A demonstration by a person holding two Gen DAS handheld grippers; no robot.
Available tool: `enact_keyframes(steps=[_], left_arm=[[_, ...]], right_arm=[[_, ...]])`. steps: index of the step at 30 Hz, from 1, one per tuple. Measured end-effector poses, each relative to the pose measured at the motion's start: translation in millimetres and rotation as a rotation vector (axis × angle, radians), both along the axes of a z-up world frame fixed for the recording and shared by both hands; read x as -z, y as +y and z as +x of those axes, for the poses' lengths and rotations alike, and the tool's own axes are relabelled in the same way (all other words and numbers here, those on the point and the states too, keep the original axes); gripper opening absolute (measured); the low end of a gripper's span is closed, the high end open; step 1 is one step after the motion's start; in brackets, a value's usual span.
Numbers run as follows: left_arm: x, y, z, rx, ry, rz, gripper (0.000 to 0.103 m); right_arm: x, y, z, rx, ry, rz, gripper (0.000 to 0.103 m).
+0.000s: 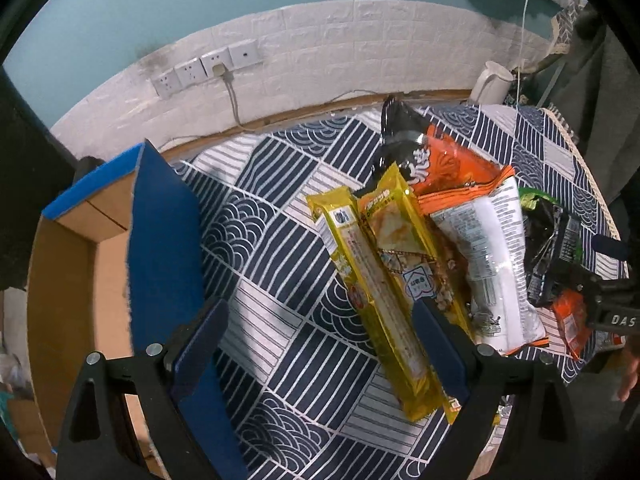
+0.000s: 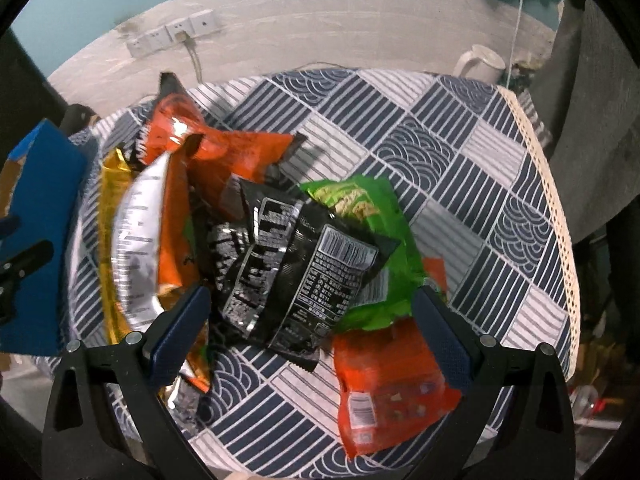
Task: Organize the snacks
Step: 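Grasp a yellow stick pack with the left gripper while the right grasps the black bag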
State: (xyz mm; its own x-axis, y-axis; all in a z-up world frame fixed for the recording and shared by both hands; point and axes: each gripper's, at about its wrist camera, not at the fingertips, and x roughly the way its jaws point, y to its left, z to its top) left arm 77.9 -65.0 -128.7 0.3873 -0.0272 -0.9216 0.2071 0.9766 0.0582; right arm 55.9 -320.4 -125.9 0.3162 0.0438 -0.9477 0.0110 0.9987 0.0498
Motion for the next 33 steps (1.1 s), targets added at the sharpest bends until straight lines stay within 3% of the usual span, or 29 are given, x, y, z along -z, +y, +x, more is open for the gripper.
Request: enact_keyframes(steps=[14, 22, 33], left_arm=[[23.8, -9.1, 14.3, 0.002, 0.057, -0.006, 0.095], [28.7, -22.2, 16.7, 0.001, 0.097, -0.04, 0.095], [26.9, -33.1, 12.7, -0.052, 0.138, -0.098, 0.095]], right_arm=[[26.4, 9.7, 18.0, 0.047, 0.019, -0.039, 0.099], [23.8, 12.3, 20.2, -0.021, -0.023, -0.045, 0.065], [6.5, -17.9, 10.8, -0.031, -0.059, 0.0, 0.058]])
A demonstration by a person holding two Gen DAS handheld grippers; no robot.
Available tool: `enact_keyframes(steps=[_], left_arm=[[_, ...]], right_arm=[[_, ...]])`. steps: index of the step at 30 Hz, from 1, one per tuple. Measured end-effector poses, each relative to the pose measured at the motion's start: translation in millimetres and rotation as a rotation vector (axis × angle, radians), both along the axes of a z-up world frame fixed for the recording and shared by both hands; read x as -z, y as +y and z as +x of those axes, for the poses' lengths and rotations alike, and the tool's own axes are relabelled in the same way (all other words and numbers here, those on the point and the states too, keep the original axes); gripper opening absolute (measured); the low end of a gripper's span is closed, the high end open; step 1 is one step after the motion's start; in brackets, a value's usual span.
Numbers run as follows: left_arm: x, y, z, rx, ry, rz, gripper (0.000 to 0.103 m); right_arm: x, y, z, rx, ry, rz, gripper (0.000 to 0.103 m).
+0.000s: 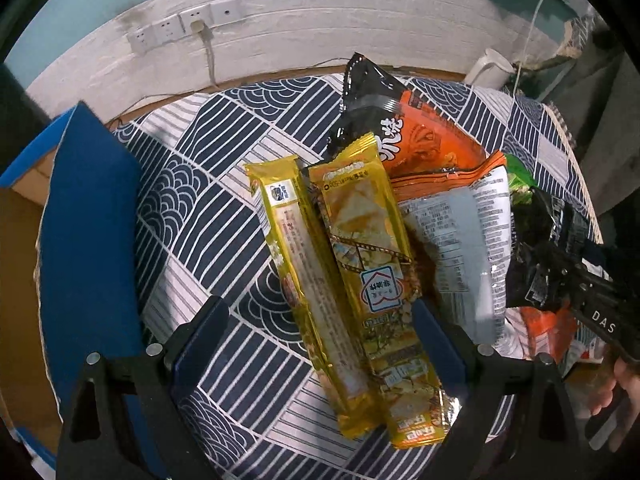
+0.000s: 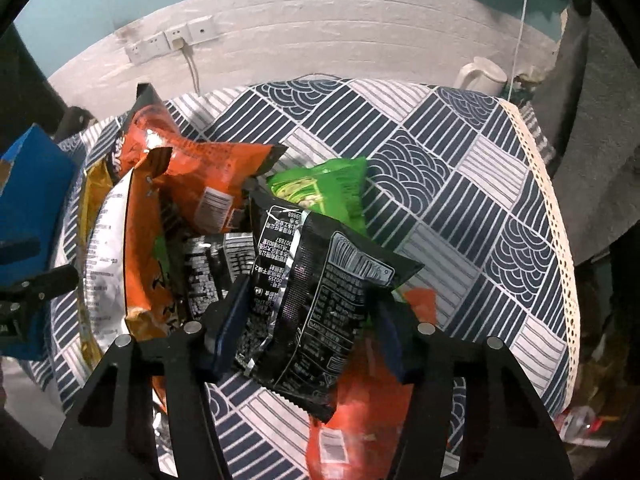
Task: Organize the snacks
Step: 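Grasp a yellow stick pack with the left gripper while the right grasps the black bag, then carry both packets over the box and release them inside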
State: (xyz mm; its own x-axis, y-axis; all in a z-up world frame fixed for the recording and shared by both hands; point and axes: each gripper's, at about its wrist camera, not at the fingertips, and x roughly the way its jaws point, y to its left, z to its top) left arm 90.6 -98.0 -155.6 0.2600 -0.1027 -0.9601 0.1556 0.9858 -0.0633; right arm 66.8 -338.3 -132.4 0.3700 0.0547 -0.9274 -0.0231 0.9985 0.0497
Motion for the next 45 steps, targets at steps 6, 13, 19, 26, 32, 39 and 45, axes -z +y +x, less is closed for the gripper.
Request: enact_keyframes(steps=[6, 13, 19, 26, 32, 39, 45], left_arm=[[-0.8, -10.4, -5.6, 0.01, -0.005, -0.005, 0.095], [11.7, -28.8, 1.6, 0.025, 0.002, 0.03, 0.095], [25.2, -24.8, 7.4, -0.002, 0.03, -0.005, 0.064], [22.5, -24.9, 5.4, 0.012, 0.015, -0.055, 0.038], [11.1, -21.1, -3.2, 0.029, 0.013, -0.088, 0.033], [-16.3, -23.9, -14.6, 0.086, -0.054, -0.087, 0.032], [-44.9, -21.5, -24.6, 0.128, -0.117, -0.07, 0.032]], right_arm=[[-11.2, -5.5, -2.2, -0.034, -0.01, -0.006, 0.058], [-23.5, -15.7, -5.9, -0.035, -0.032, 0.023, 0.058], [-21.4, -24.0, -9.5, -0.013, -0.024, 0.047, 0.058], [-21.8, -31.1, -8.5, 0.01, -0.018, 0.074, 0.058], [-30.2, -25.9, -10.8, -0.023, -0.035, 0.046, 0.058], [-42.8, -21.0, -12.7, -0.052, -0.056, 0.029, 0.058], [-55.4, -17.8, -16.1, -0.072, -0.075, 0.038, 0.058]])
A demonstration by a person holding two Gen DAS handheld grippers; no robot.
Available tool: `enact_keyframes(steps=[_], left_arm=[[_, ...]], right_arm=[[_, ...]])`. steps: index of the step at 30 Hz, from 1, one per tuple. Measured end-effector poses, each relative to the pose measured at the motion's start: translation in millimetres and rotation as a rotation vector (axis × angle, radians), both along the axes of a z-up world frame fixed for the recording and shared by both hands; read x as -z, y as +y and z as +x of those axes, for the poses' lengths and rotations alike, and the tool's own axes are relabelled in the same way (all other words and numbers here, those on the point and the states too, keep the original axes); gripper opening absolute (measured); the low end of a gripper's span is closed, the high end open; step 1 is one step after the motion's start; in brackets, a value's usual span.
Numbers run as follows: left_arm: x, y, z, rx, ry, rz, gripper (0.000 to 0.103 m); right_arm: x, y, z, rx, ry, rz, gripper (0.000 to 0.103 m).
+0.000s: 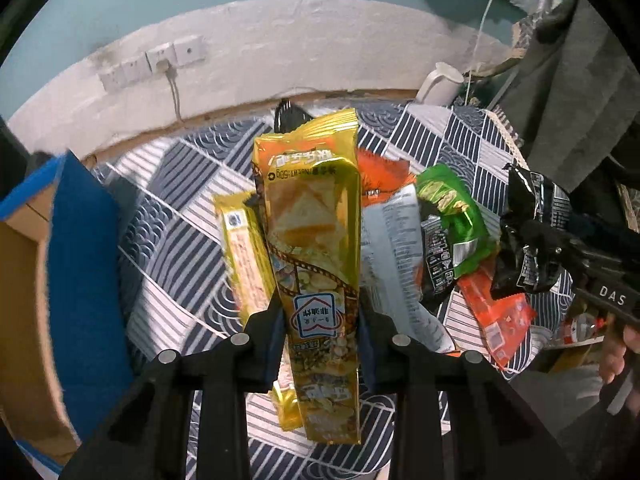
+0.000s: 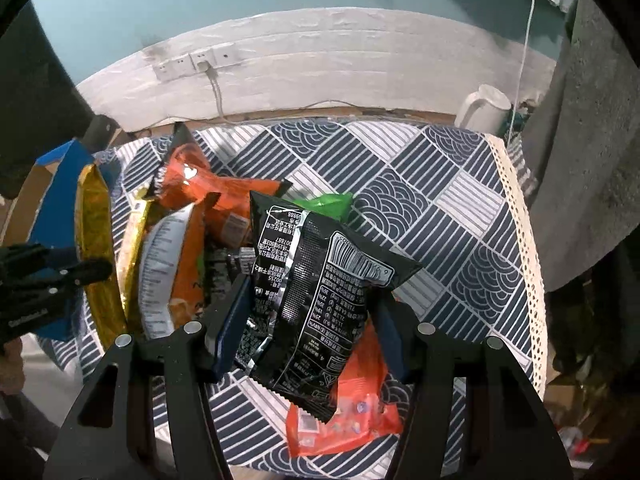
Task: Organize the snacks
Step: 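Carry both packets over the box and release them inside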
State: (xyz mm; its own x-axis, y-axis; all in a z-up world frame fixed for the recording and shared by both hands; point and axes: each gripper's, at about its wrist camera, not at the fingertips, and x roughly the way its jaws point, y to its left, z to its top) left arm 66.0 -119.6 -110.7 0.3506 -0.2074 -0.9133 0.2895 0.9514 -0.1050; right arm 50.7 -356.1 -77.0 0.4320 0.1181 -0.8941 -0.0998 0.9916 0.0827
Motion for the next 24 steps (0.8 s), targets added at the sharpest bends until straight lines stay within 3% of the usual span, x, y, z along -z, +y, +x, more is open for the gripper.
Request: enact_keyframes(steps=[9, 24], left_arm=[[-40.5, 8.3, -15.2, 0.044, -0.126, 0.057, 0.032], [-89.0, 57.1, -28.8, 0.022, -0.259, 0.099, 0.032]], right_arm=[[-26.7, 14.3, -9.4, -0.059, -0.053, -0.035, 0.058], [-61.6, 42.1, -17.0, -0.133, -0.118, -0.044, 0.058]])
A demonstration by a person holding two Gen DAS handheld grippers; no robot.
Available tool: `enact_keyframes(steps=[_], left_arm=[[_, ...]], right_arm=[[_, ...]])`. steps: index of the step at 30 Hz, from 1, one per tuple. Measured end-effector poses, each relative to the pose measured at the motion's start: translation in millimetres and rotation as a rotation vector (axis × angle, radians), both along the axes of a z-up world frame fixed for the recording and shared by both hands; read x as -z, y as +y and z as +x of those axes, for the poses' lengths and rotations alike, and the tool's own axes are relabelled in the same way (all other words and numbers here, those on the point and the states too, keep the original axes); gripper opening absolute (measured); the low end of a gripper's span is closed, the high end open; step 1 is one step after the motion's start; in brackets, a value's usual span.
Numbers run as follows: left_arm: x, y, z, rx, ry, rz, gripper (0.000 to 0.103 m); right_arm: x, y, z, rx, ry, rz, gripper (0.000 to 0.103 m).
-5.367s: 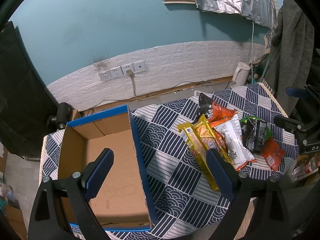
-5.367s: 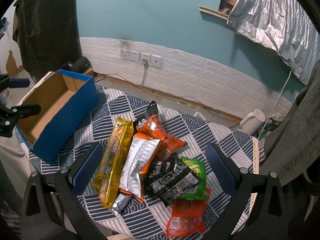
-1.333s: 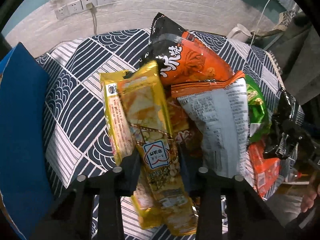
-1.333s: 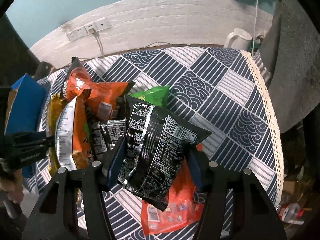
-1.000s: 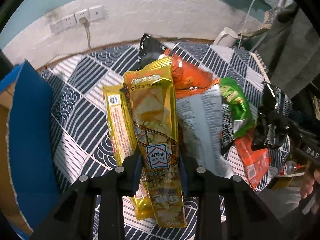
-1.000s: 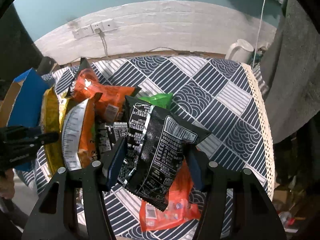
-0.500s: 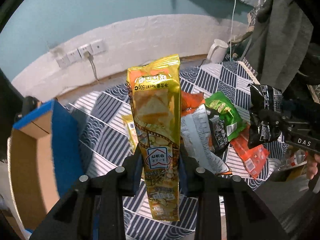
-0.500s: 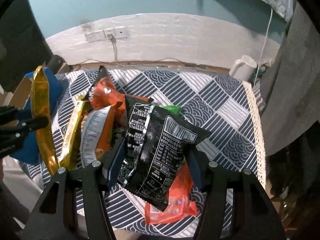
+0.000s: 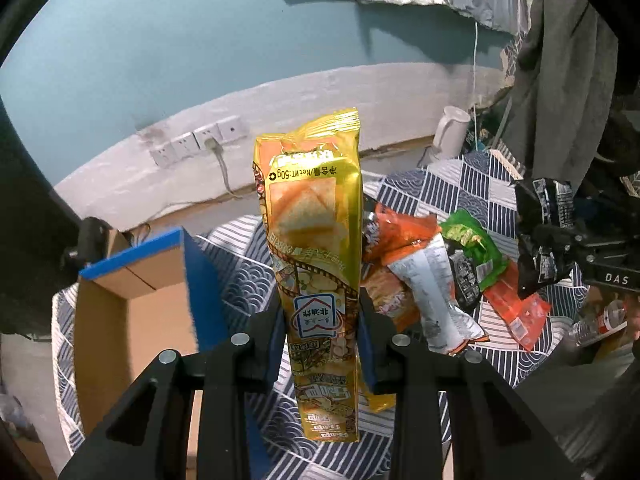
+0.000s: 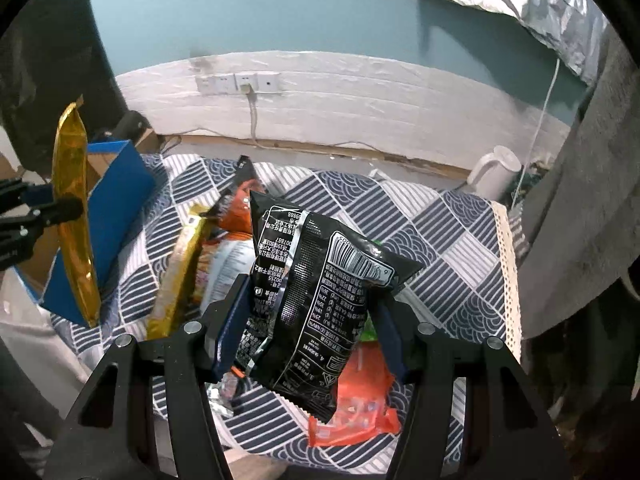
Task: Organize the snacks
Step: 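Carry both packets over the box and release them inside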
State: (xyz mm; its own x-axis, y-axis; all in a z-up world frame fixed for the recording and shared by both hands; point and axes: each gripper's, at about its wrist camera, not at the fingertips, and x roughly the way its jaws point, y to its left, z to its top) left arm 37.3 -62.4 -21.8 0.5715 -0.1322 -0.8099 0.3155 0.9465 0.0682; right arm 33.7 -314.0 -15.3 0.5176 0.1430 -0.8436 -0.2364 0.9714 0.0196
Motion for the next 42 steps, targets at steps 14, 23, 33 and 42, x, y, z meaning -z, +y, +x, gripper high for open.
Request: enact_keyframes(steps=[14, 23, 33, 42], left_arm=[[-34.2, 51.7, -16.4, -0.047, -0.092, 0.0, 0.032], [-41.8, 110.0, -20.0, -0.133, -0.116, -0.023, 0.032], [-26.7, 161.5, -18.0, -0.207, -0.121, 0.016, 0.032], [-2.3, 202.6, -11.9, -0.267, -0.079, 0.051, 0.032]], right_arm=[[-26.7, 58.9, 3.9, -0.102, -0.031, 0.033, 0.058], [-33.9, 110.8, 16.3, -0.176, -0.021, 0.063, 0.058], [-33.8, 196.5, 28.7, -0.285, 0.003, 0.091, 0.058], [-9.4, 273.7, 33.4, -0.385, 0.063, 0.103, 0.058]])
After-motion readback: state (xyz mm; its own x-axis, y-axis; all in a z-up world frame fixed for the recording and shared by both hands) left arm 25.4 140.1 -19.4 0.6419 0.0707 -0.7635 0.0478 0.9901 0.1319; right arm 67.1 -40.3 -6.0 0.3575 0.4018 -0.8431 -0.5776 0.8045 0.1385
